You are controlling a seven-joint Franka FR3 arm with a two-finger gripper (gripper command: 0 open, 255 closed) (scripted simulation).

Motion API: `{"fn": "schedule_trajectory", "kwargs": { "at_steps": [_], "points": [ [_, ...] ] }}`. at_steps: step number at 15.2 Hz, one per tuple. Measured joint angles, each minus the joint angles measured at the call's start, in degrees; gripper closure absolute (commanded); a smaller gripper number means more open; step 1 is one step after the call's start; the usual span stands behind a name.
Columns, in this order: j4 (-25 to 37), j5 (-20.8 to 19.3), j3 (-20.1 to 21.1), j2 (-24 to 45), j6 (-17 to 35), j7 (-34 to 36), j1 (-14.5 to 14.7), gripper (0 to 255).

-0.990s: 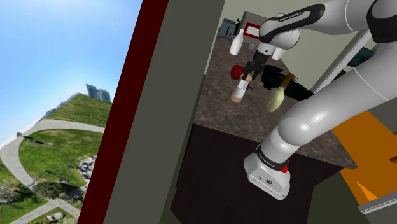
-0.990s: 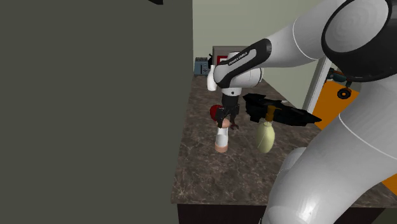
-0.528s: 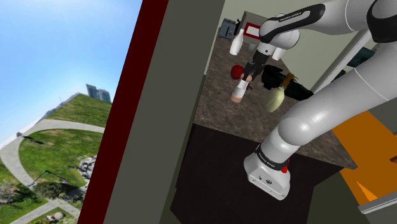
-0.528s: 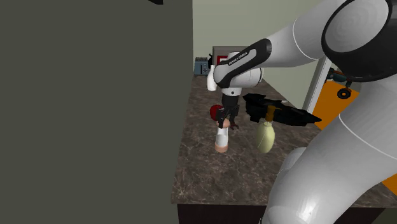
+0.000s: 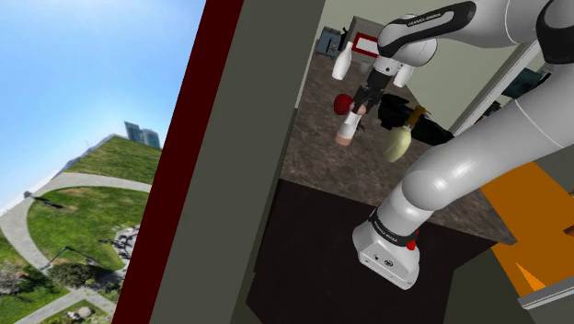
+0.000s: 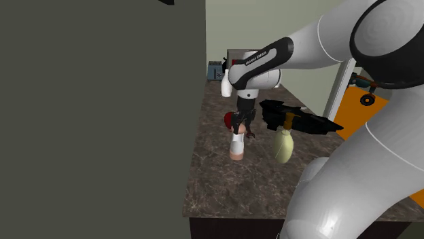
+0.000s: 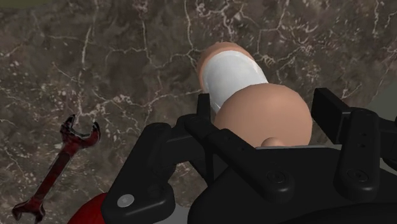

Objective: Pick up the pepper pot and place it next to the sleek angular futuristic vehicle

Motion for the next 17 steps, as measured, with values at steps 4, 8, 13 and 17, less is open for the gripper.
{"fn": "schedule_trajectory", "kwargs": {
  "at_steps": [4, 8, 13, 17],
  "points": [
    [2.06, -0.41, 0.77, -1.36, -3.26, 0.67, -0.19, 255],
    [4.22, -0.64, 1.54, -2.46, -6.42, 1.28, -0.28, 255],
    [7.15, -0.85, 2.35, -3.67, -10.45, 1.78, -0.41, 255],
    [9.88, -0.81, 2.92, -4.23, -13.68, 2.07, -0.37, 255]
  ]
}}
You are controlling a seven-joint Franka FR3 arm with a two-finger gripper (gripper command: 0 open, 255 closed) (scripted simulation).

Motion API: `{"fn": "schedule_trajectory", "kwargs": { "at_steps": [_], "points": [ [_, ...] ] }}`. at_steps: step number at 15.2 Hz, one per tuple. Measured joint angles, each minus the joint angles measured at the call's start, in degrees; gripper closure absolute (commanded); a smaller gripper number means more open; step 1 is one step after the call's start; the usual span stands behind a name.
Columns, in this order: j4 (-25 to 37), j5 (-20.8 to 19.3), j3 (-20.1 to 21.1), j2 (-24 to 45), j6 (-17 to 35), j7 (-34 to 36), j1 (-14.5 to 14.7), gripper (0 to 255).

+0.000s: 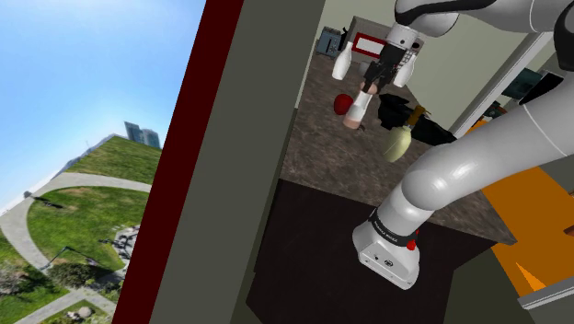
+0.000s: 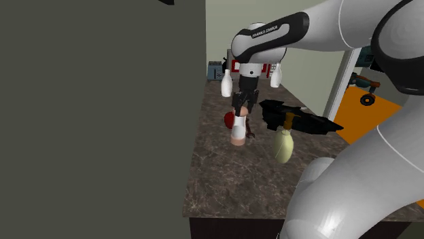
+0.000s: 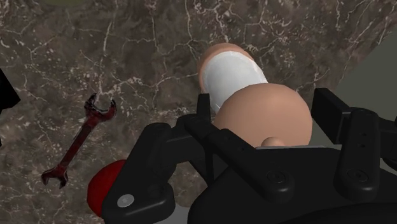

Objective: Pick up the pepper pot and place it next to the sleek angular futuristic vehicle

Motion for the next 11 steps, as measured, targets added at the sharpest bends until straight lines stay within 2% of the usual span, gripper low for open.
{"fn": "schedule_trajectory", "kwargs": {
  "at_steps": [11],
  "points": [
    [7.65, 0.42, 1.51, -0.71, -8.32, 0.84, 0.37, 255]
  ]
}}
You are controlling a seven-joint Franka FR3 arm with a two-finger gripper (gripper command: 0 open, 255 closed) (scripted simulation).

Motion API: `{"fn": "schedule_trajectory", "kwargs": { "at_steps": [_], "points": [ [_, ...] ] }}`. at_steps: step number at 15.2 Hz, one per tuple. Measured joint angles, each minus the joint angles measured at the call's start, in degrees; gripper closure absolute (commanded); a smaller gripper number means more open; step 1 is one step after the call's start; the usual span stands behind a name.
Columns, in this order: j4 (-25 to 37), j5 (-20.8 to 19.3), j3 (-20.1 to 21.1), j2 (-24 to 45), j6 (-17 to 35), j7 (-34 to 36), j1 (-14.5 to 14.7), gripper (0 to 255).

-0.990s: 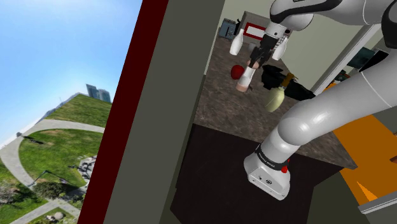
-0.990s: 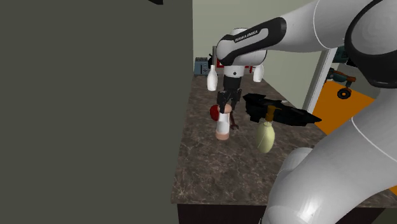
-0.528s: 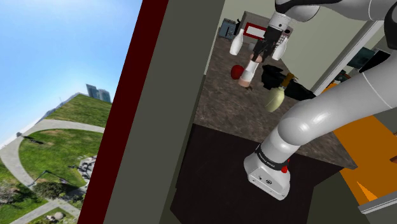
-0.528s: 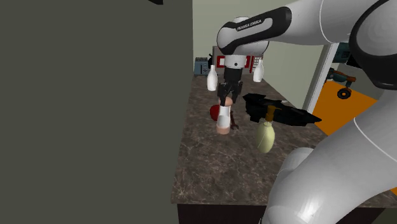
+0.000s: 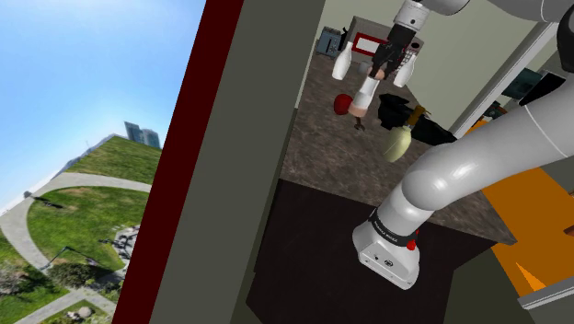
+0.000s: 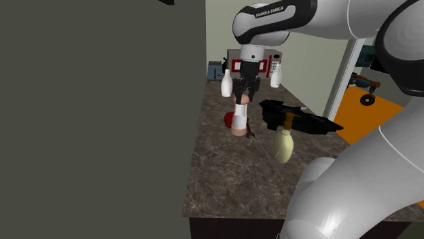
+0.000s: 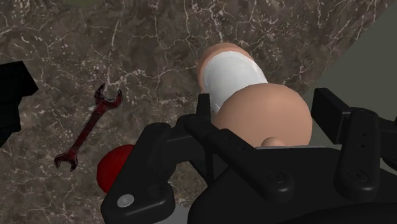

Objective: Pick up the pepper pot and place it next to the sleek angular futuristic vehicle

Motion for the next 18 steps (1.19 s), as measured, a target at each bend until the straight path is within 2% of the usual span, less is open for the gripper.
{"fn": "schedule_trajectory", "kwargs": {
  "at_steps": [18],
  "points": [
    [16.43, 1.88, 0.6, 3.14, -13.59, -0.25, 1.22, 255]
  ]
}}
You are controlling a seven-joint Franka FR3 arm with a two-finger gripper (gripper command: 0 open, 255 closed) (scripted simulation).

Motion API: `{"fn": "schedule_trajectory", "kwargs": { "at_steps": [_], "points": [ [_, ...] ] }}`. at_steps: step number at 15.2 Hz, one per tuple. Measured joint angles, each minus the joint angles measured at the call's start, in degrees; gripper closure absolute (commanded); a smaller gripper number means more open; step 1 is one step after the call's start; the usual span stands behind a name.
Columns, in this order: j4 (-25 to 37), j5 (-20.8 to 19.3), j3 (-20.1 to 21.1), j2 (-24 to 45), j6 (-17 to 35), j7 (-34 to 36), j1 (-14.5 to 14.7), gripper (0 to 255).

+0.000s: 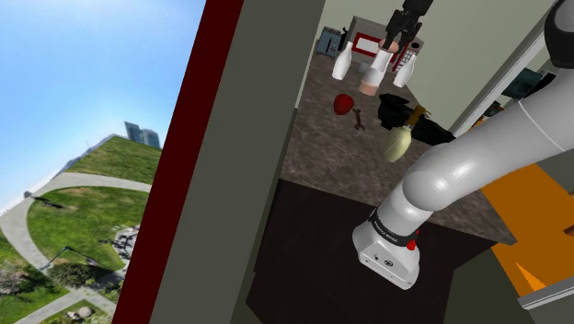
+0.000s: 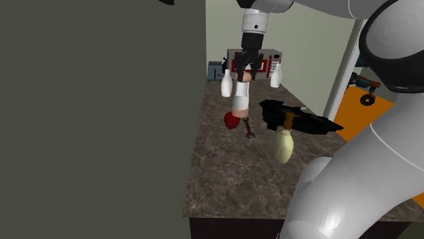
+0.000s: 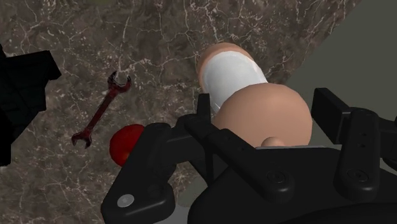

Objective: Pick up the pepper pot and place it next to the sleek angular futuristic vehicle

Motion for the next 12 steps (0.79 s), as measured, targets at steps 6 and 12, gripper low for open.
{"fn": "schedule_trajectory", "kwargs": {
  "at_steps": [6, 12],
  "points": [
    [7.41, 1.46, -7.4, 6.55, -1.69, -9.1, -1.1, 255],
    [17.57, 7.97, -17.7, 18.87, -3.43, -22.91, -4.59, 255]
  ]
}}
